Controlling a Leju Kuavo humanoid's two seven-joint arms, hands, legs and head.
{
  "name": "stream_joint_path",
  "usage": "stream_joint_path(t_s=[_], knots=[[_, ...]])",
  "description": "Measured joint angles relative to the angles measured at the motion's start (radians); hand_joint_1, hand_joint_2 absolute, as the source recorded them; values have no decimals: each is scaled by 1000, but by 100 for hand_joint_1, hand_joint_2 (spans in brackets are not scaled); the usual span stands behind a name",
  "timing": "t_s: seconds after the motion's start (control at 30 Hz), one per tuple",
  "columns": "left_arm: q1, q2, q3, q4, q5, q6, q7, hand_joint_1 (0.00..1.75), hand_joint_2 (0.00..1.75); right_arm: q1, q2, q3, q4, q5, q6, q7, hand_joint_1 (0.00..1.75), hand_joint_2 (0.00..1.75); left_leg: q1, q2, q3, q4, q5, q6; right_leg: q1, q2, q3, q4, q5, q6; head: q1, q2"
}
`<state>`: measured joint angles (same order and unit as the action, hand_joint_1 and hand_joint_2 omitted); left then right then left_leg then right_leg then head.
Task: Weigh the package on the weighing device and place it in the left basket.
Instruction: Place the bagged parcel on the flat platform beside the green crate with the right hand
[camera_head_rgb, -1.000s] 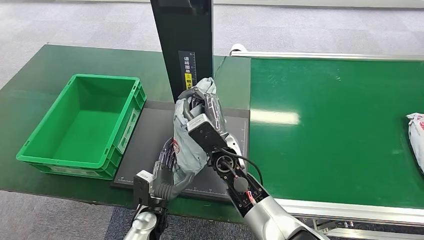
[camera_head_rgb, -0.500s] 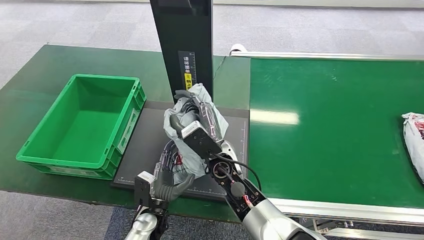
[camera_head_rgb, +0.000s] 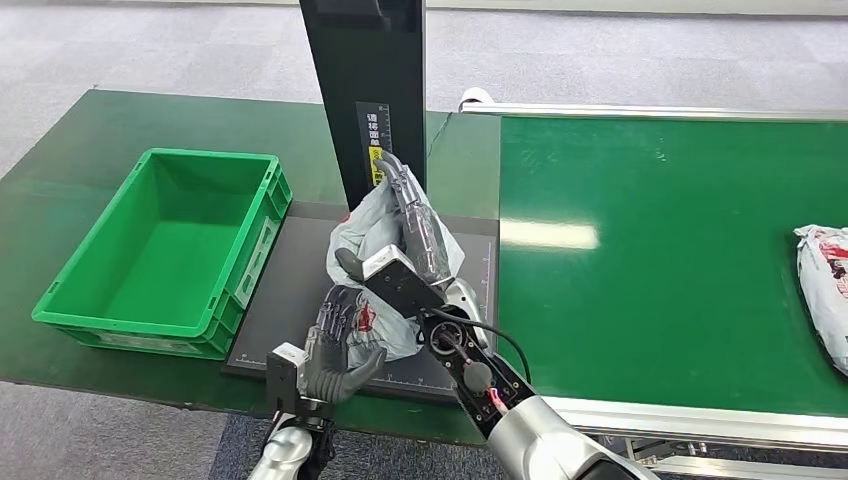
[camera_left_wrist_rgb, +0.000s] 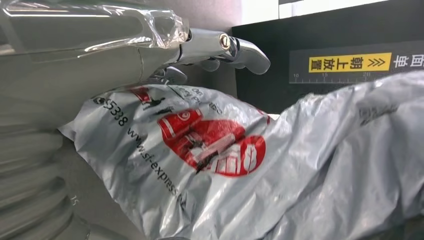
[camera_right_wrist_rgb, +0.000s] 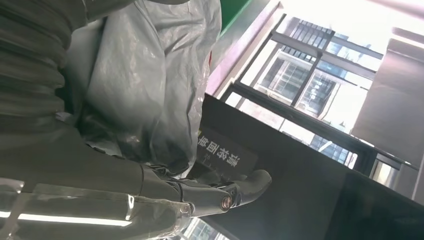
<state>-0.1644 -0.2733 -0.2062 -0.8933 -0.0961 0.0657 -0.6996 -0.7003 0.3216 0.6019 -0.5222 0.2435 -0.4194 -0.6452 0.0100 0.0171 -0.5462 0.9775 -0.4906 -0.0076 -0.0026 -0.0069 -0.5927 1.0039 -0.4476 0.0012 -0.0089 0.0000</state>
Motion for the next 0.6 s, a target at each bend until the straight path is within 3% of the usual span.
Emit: stream_joint_path(t_s=[0.27,0.6], knots=[[22,12,7,-18,3,1,0,0,175,84,-50,-78,-103,107,-48,23,0,175,0,0,0,0,0,0,0,0,0,0,0,0,0,0],[62,24,31,-60,4,3,0,0,175,307,-140,-229,-285,152,-96,22,0,175,0,0,0,0,-1,0,0,0,0,0,0,0,0,0]])
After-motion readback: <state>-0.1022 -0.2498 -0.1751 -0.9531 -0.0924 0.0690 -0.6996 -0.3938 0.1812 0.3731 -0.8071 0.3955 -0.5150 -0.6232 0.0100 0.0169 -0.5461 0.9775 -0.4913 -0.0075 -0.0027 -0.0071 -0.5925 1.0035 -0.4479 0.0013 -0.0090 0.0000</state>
